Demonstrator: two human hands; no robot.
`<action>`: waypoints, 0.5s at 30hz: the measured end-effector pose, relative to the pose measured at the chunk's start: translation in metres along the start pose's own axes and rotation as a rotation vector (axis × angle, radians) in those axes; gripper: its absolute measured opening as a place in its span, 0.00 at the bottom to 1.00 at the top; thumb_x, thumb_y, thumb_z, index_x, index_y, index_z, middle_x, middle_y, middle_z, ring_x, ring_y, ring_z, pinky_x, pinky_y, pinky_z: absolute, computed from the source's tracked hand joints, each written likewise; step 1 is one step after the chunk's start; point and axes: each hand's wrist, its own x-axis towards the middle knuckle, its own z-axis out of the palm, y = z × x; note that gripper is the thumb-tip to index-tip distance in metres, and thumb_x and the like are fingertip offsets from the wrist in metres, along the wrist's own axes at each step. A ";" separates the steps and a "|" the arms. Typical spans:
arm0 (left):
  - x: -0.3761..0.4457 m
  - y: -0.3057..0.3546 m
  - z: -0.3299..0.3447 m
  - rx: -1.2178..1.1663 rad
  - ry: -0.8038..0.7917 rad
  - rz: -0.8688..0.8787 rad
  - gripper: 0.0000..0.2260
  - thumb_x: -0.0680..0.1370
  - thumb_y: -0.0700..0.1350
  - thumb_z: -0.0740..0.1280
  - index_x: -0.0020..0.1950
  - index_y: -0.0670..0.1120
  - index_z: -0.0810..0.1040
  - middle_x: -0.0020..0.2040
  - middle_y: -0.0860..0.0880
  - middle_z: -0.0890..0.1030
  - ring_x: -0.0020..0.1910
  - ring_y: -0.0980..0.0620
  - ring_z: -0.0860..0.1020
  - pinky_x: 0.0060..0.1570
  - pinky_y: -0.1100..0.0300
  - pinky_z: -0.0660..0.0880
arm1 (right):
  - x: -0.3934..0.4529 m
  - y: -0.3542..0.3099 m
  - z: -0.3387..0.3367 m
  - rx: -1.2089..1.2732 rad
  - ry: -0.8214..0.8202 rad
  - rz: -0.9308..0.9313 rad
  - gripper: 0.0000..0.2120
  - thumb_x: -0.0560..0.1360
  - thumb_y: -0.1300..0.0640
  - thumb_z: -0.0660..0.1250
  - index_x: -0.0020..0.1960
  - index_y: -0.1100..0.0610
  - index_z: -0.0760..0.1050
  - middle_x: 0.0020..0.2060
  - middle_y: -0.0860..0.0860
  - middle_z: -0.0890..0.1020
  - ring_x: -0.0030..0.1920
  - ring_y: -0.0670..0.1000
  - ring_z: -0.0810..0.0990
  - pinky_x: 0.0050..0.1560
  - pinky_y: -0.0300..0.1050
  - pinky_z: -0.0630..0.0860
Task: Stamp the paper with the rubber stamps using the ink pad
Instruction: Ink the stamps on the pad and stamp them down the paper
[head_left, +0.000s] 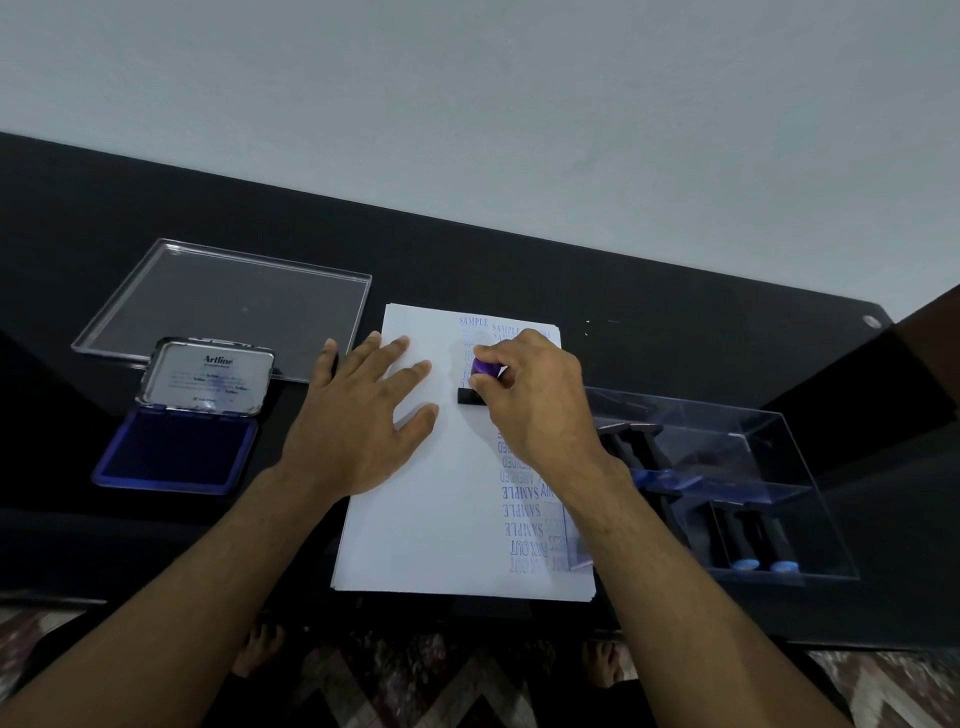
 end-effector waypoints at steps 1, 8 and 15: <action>0.000 0.000 0.000 0.003 -0.003 -0.001 0.30 0.79 0.67 0.48 0.76 0.56 0.70 0.79 0.50 0.65 0.80 0.47 0.57 0.77 0.37 0.49 | 0.000 0.000 0.000 0.002 0.000 0.002 0.15 0.77 0.55 0.70 0.62 0.55 0.80 0.53 0.49 0.79 0.48 0.47 0.79 0.56 0.40 0.77; 0.001 -0.001 0.000 0.007 -0.010 -0.007 0.31 0.79 0.68 0.47 0.76 0.56 0.69 0.80 0.50 0.63 0.80 0.48 0.56 0.78 0.38 0.47 | -0.002 0.002 -0.001 -0.003 -0.004 -0.003 0.14 0.75 0.55 0.72 0.60 0.54 0.81 0.52 0.48 0.79 0.48 0.46 0.78 0.53 0.36 0.75; 0.000 -0.001 0.001 0.005 -0.005 -0.006 0.30 0.79 0.67 0.48 0.76 0.56 0.70 0.80 0.50 0.64 0.80 0.48 0.57 0.77 0.38 0.48 | -0.002 0.002 0.000 0.014 0.003 0.000 0.14 0.75 0.55 0.73 0.59 0.54 0.81 0.52 0.47 0.80 0.47 0.45 0.78 0.53 0.35 0.75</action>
